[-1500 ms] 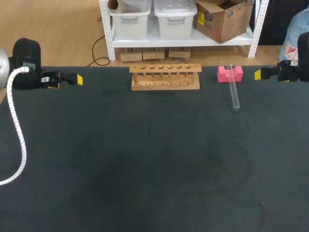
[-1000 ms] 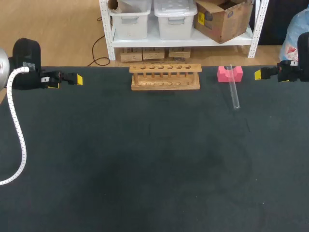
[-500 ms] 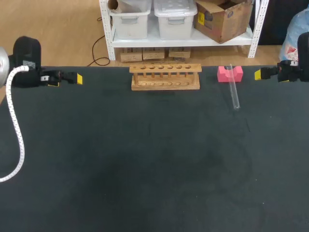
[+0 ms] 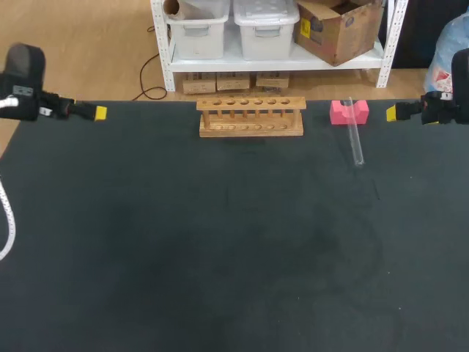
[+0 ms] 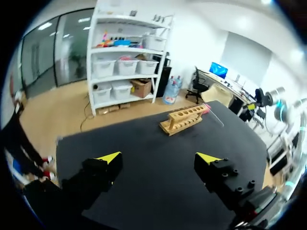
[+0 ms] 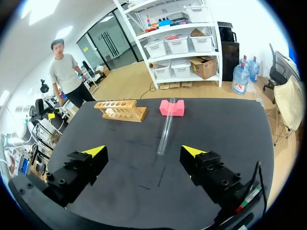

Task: Grasp the test tube, adjust it, and insert it.

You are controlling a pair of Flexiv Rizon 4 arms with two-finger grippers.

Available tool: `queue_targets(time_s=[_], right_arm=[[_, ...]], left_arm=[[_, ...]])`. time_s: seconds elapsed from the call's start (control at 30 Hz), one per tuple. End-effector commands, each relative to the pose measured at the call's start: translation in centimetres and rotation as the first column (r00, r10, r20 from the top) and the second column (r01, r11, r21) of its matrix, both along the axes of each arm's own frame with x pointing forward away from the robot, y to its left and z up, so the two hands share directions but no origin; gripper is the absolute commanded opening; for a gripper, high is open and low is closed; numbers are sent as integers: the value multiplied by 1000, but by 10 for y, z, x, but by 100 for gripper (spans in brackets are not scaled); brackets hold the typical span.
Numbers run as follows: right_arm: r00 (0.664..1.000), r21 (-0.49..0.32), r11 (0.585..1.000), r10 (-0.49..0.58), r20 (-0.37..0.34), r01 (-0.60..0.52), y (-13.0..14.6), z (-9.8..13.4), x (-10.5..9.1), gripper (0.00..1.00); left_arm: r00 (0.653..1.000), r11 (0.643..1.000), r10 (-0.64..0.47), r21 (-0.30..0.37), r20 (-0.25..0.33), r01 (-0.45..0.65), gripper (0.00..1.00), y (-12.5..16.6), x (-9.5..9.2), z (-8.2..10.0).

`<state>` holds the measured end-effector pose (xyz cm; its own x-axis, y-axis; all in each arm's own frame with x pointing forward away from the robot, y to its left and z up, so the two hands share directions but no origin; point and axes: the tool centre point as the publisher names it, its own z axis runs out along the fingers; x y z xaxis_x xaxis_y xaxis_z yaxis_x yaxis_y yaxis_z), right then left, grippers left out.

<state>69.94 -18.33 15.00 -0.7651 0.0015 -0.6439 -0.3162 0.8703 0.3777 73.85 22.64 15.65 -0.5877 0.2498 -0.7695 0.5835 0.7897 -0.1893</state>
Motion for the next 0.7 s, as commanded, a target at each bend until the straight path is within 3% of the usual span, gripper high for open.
queue_targets(time_s=[0.03,0.27,0.47,0.7], right_arm=[[1000,0,1000,0,0,0,0,0,0,100],[1000,0,1000,0,0,0,0,0,0,100],[1000,0,1000,0,0,0,0,0,0,100],[1000,0,1000,0,0,0,0,0,0,100]], left_arm=[[970,958,-224,-161,92,236,100,13,17,-7],[874,874,-428,-140,233,465,100,14,39,-14],[792,800,-535,-126,294,587,100,4,63,-23],[677,709,-646,-50,353,703,100,-11,88,-32]])
